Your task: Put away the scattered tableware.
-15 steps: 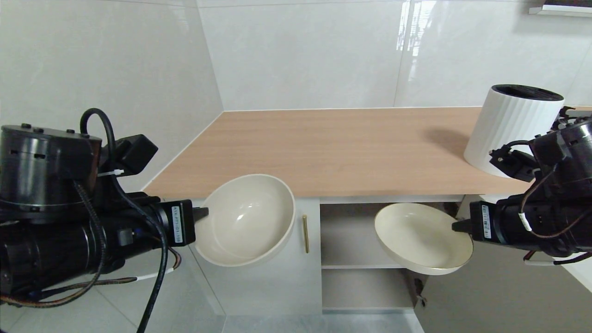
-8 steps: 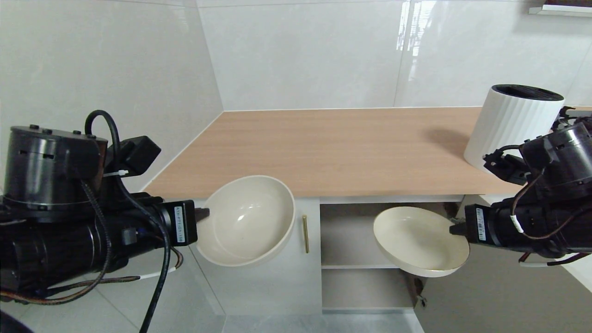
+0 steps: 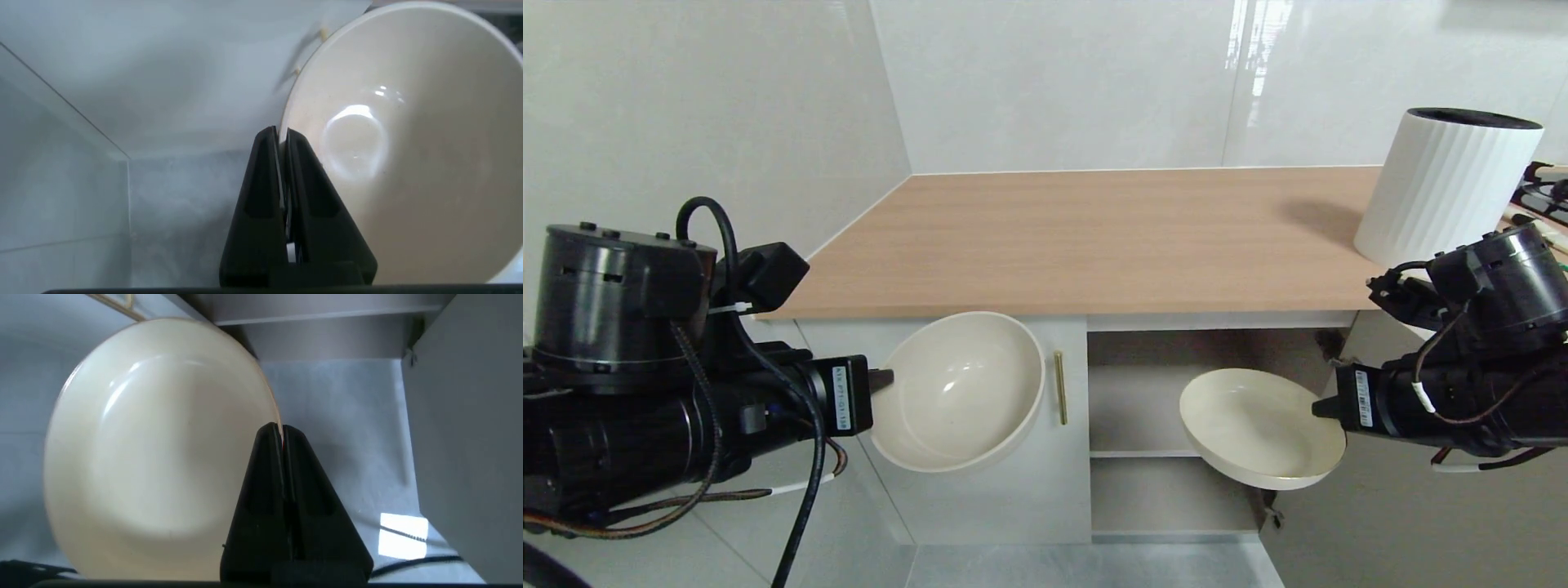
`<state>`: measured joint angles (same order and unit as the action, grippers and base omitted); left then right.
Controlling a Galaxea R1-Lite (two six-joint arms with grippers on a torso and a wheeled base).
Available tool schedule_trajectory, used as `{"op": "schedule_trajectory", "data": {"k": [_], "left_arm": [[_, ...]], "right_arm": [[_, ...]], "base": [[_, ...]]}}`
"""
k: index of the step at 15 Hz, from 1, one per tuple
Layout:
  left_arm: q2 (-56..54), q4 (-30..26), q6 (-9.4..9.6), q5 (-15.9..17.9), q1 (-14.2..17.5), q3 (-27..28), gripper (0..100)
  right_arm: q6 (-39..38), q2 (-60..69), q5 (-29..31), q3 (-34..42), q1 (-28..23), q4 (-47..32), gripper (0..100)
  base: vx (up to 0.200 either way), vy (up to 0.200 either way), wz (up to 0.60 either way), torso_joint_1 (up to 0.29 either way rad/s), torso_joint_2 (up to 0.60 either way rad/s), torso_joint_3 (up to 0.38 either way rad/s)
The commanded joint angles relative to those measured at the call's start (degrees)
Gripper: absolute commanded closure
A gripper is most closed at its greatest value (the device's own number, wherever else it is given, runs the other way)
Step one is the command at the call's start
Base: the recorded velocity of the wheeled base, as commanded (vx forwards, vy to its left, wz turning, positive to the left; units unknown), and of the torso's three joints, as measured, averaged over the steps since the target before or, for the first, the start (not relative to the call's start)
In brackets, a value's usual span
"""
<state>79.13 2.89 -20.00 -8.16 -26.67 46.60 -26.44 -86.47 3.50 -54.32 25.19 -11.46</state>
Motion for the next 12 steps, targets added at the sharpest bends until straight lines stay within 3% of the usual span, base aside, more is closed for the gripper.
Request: {"op": "schedule_trajectory", "data": {"k": [1,12], "left_arm": [[0.24,0.01,-0.03,-0.02,-0.05,-0.02,100],[1.03,0.01,0.05,-0.02,-0.05,-0.11,100]], "right_arm": [[-0.01,-0.28,0.02,0.71,0.04,0.91,100],[0.25,-2.48,0.1,1.94,0.04,3.37,100]], "base": [[0.0,0.0,0.0,-0.173,0.47,0.305],[0.0,0.0,0.0,-0.127,0.44,0.311]]}}
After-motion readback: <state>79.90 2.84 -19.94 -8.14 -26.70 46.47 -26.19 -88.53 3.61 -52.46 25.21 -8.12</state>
